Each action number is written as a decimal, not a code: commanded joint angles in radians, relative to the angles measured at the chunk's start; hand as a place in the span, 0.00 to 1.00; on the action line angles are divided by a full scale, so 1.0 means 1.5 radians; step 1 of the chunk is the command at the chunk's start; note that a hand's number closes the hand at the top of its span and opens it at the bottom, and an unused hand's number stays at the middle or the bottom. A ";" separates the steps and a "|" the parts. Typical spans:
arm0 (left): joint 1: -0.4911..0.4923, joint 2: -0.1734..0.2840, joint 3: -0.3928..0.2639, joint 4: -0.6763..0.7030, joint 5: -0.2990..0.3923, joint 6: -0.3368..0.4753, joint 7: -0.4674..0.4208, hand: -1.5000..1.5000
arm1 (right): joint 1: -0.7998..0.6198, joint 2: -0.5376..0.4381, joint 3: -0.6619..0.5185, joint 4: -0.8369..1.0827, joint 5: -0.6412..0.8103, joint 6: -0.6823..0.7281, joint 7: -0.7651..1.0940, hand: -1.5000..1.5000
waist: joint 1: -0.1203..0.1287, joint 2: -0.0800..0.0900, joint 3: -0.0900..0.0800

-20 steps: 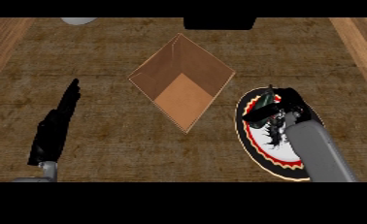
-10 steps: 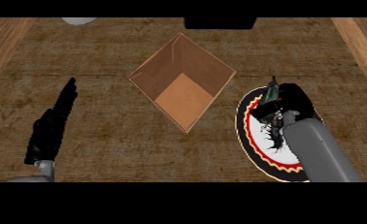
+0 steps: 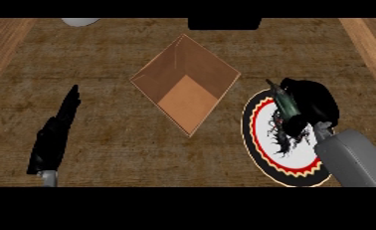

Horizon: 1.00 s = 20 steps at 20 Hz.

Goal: Pick the eggplant from the plate and place it in the cardboard box

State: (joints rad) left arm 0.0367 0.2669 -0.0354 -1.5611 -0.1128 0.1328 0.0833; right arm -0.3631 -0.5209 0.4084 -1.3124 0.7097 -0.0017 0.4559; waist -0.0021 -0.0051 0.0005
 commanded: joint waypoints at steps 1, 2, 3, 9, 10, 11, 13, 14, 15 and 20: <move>-0.005 0.003 0.008 0.006 0.010 -0.012 0.007 0.50 | 0.031 -0.101 -0.008 -0.058 0.009 -0.015 -0.153 1.00 | -0.008 0.001 0.000; -0.008 -0.008 -0.003 0.004 -0.013 0.007 0.004 0.50 | 0.037 -0.112 -0.021 -0.072 0.009 -0.021 -0.165 1.00 | -0.007 0.001 0.000; 0.012 0.002 0.015 0.012 0.004 -0.005 -0.021 0.50 | 0.061 -0.128 -0.043 -0.139 -0.018 -0.012 -0.161 1.00 | -0.011 0.000 -0.001; -0.021 0.002 0.014 0.001 0.003 -0.010 0.022 0.50 | 0.064 -0.080 -0.132 -0.210 -0.186 -0.029 -0.294 1.00 | -0.009 0.001 0.001; -0.021 0.013 0.039 0.046 0.019 -0.021 -0.021 0.50 | 0.040 -0.069 -0.134 -0.273 -0.217 0.013 -0.249 1.00 | -0.013 0.000 -0.001; -0.019 0.013 0.041 0.038 0.018 -0.018 -0.010 0.50 | 0.061 -0.076 -0.148 -0.283 -0.241 0.009 -0.293 1.00 | -0.013 0.000 0.000; -0.021 0.007 0.028 0.013 0.011 -0.019 -0.002 0.50 | 0.041 -0.076 -0.169 -0.320 -0.287 0.050 -0.277 1.00 | -0.006 0.000 0.000; -0.017 -0.022 -0.006 -0.006 -0.021 0.010 0.020 0.50 | 0.046 -0.050 -0.151 -0.330 -0.282 0.043 -0.273 1.00 | -0.003 0.001 0.000; -0.035 -0.006 0.016 0.014 0.002 -0.013 0.018 0.50 | 0.007 -0.053 -0.162 -0.362 -0.300 0.073 -0.224 1.00 | -0.003 0.001 -0.001; 0.014 -0.012 0.014 -0.044 -0.007 -0.017 0.026 0.50 | 0.000 -0.028 -0.178 -0.427 -0.318 0.123 -0.164 1.00 | 0.002 0.001 0.000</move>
State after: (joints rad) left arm 0.0207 0.2596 -0.0072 -1.5591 -0.1155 0.1088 0.0911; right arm -0.3676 -0.5817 0.1663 -1.8421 0.2747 0.1215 0.1460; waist -0.0014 -0.0027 -0.0006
